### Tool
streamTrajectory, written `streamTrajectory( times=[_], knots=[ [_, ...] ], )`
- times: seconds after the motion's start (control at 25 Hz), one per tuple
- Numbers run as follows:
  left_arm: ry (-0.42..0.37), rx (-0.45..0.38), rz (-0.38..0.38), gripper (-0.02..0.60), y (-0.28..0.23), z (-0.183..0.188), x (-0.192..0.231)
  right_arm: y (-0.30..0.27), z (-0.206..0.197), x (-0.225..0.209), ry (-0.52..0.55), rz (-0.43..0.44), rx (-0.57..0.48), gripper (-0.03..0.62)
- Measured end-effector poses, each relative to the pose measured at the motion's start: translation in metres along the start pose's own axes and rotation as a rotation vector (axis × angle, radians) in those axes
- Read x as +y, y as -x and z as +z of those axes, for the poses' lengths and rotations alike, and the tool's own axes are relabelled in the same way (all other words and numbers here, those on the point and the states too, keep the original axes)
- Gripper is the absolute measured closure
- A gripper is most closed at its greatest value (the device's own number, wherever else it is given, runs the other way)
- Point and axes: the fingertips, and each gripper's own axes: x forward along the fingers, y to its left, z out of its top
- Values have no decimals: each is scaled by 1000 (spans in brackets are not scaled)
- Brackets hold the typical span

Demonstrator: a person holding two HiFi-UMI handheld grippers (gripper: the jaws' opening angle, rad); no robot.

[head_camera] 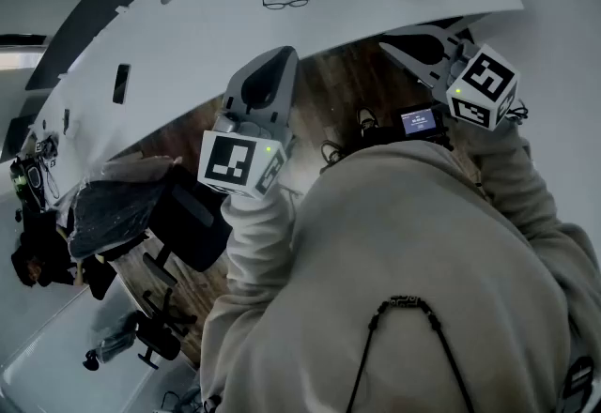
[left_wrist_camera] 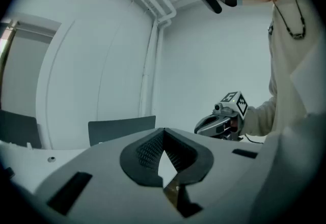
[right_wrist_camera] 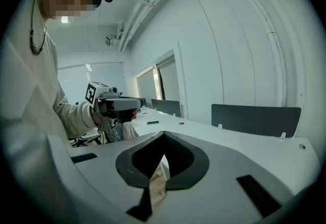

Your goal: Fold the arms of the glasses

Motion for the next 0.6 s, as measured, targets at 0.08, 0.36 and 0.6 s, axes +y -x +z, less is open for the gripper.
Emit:
streamTrajectory(
  times=[0.08, 0.36, 0.6],
  knots=[
    [-4, 8, 5, 577, -2, -3, -1, -2, 1, 0, 9, 4, -3, 576],
    [0, 7, -9, 577, -9, -5, -11, -4, 6, 1, 10, 12, -15, 576],
    [14, 2, -24, 577, -10, -6, -16, -6, 9, 3, 20, 41, -23, 576]
  ],
)
